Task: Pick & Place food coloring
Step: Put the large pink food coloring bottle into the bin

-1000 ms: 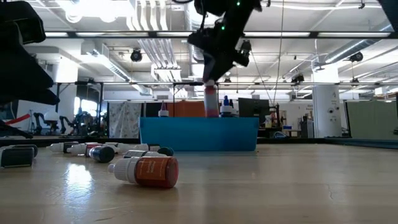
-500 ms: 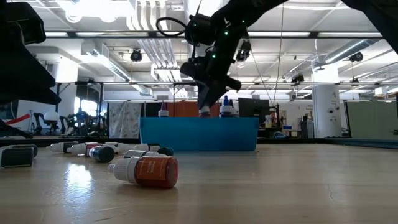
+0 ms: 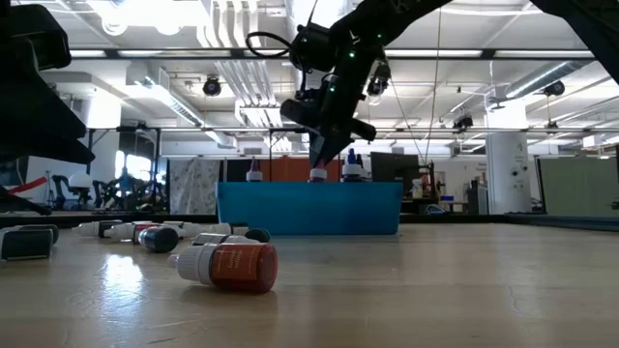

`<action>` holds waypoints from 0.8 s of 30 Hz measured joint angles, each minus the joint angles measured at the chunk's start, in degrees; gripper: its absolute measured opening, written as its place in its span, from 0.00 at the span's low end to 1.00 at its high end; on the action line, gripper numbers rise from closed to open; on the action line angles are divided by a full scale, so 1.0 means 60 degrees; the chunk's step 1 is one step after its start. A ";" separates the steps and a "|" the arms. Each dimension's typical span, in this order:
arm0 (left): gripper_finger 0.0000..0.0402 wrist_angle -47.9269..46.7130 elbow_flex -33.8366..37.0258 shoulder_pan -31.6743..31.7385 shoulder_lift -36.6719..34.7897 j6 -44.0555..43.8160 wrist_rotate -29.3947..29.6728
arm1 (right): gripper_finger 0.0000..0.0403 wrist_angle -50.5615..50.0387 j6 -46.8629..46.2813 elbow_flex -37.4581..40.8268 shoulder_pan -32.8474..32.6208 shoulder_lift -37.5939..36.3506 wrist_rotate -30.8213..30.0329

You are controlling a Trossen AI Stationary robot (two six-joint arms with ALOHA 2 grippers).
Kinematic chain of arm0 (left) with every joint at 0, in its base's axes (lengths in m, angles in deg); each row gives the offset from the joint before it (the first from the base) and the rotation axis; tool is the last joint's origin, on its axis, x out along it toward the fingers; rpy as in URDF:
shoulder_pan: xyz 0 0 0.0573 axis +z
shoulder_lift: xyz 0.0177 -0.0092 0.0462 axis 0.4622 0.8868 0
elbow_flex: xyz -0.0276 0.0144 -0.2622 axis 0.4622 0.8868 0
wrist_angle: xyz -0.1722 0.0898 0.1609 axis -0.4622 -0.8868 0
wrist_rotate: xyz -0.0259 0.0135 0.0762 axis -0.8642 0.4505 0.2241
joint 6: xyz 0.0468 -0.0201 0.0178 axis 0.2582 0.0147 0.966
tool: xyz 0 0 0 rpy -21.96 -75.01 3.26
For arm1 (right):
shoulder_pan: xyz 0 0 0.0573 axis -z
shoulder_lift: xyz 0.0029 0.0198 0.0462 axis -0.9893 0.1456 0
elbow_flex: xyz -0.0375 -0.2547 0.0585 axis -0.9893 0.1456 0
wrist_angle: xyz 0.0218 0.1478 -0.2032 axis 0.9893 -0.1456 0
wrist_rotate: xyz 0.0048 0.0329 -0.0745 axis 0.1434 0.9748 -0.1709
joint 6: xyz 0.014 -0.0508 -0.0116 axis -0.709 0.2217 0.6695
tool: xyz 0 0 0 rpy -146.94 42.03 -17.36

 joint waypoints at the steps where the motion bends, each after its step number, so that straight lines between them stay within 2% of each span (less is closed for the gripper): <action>1: 0.41 0.0000 0.0000 0.0000 0.0000 -0.0036 0.0000 | 0.16 -0.0044 0.0007 0.0020 0.0000 0.0000 -0.0060; 5: 0.41 -0.0007 0.0000 0.0000 0.0000 -0.0110 -0.0001 | 0.15 -0.0045 0.0173 0.0023 -0.0007 -0.0004 -0.0092; 9: 0.41 -0.0087 0.0000 0.0000 0.0000 -0.0120 0.0000 | 0.18 -0.0045 0.0208 0.0027 -0.0007 -0.0004 -0.0087; 24: 0.41 -0.0366 0.0000 -0.0002 0.0000 -0.0181 -0.0004 | 0.49 0.0202 0.0279 0.0038 -0.0023 -0.0519 -0.0076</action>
